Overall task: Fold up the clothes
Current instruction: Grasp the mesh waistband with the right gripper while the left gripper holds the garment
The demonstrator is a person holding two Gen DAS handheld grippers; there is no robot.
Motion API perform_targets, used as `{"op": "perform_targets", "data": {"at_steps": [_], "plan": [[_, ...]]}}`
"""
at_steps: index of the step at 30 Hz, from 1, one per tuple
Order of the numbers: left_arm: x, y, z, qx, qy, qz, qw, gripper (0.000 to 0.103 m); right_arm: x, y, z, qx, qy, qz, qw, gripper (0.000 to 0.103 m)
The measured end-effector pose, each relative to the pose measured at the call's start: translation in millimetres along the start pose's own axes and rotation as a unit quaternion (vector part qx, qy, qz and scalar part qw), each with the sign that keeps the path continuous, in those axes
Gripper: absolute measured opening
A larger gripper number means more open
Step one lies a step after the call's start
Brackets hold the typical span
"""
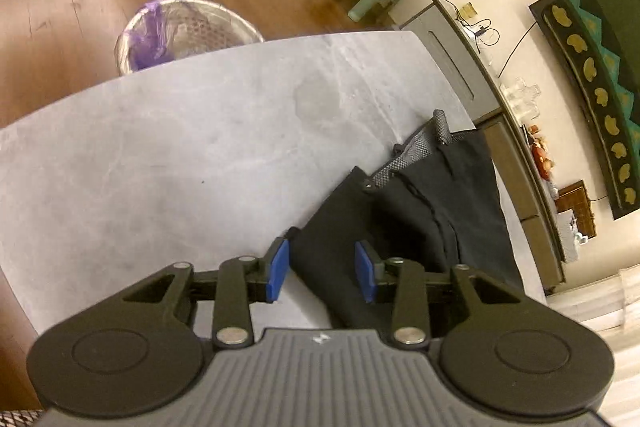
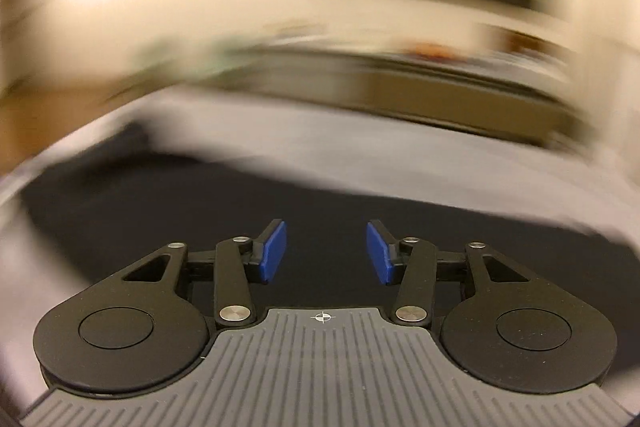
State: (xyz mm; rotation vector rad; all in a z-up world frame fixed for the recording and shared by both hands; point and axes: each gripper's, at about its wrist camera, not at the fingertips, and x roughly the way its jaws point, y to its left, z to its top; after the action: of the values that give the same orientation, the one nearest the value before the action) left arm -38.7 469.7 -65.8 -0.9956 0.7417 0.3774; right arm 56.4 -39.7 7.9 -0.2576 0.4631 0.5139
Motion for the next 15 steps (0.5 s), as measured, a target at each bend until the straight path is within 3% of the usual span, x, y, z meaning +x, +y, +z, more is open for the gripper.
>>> {"op": "perform_targets", "data": {"at_steps": [2, 3, 6, 7, 9, 11, 15], "plan": [[3.0, 8.0, -0.3, -0.005, 0.013, -0.011, 0.9998, 0.042, 19.6, 64.3, 9.9, -0.077, -0.015, 0.055, 0.995, 0.085], [5.4, 4.2, -1.5, 0.008, 0.016, -0.012, 0.9998, 0.043, 29.4, 96.4, 14.9, -0.116, -0.023, 0.083, 0.990, 0.090], [12.9, -7.4, -5.3, 0.048, 0.022, -0.014, 0.9985, 0.044, 61.0, 186.0, 25.7, -0.223, -0.030, 0.147, 0.963, 0.091], [15.4, -11.2, -6.6, 0.061, 0.024, -0.015, 0.9977, 0.043, 70.9, 201.2, 23.5, -0.245, -0.021, 0.154, 0.957, 0.086], [20.3, -18.9, -9.1, 0.087, 0.028, -0.017, 0.9957, 0.020, 87.9, 227.8, 19.1, -0.284, 0.002, 0.164, 0.945, 0.067], [20.4, -19.5, -8.2, 0.087, 0.021, -0.006, 0.9959, 0.011, 108.8, 237.0, 19.0, -0.285, 0.062, 0.161, 0.943, 0.000], [20.5, -20.8, -6.5, 0.088, 0.006, 0.014, 0.9960, 0.010, 109.6, 218.8, 21.9, -0.231, 0.099, 0.196, 0.948, 0.000]]}}
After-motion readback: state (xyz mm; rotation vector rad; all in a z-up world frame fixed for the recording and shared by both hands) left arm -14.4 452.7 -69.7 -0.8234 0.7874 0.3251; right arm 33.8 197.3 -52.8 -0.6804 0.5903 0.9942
